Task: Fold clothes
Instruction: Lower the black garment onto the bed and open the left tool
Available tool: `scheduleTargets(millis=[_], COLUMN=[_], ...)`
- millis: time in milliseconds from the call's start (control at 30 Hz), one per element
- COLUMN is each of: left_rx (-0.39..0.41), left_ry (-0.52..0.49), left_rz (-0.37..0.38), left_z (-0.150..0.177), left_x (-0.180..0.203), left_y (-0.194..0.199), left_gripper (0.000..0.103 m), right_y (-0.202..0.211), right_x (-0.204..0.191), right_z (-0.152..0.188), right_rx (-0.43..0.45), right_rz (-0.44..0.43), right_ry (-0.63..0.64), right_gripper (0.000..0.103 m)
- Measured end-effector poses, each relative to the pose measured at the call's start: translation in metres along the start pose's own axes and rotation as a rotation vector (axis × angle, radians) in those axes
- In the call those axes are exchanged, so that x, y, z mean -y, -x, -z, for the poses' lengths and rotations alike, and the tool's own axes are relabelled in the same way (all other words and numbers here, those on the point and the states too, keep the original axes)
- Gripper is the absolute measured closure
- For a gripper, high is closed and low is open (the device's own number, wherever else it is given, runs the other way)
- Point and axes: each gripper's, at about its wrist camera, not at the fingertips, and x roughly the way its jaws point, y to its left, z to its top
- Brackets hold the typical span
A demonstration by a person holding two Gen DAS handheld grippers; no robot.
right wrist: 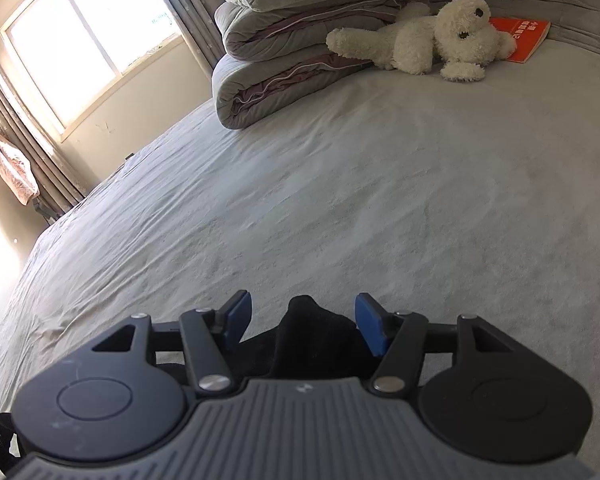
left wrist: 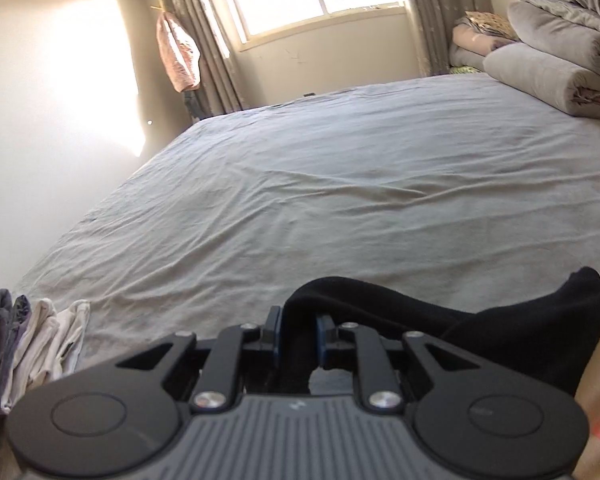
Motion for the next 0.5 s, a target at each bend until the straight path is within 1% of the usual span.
scheduleTargets(millis=[67,233,333,433,500], left_rx=[0.013,0.043,0.028,0.014,0.000], left_ry=[0.060,0.222,0.401,0.505,0.545], left_rz=[-0.041,-0.188,-0.259,-0.310,-0.357], left_z=[-0.003,-0.003,-0.002,0.002,0.004], left_x=[-0.010,-0.034,-0.056,-0.069,-0.075], left_y=[0.001,0.001,-0.003,-0.006,-0.008], left_gripper=[0.086,0.087,0.087,0.087,0.085], right_y=[-0.001,-0.002,-0.002,-0.002,-0.003], right_x=[-0.002,-0.005,-0.006,-0.007,-0.008], right_z=[0.000,0.001,0.001,0.002,0.002], right_rx=[-0.006,-0.010,-0.010,-0.011,-0.011], right_rz=[-0.007,-0.017,-0.020,-0.021,-0.023], right_ry=[0.000,0.002,0.005,0.011,0.019], right_gripper=[0.041,0.041,0.041,0.041,0.041])
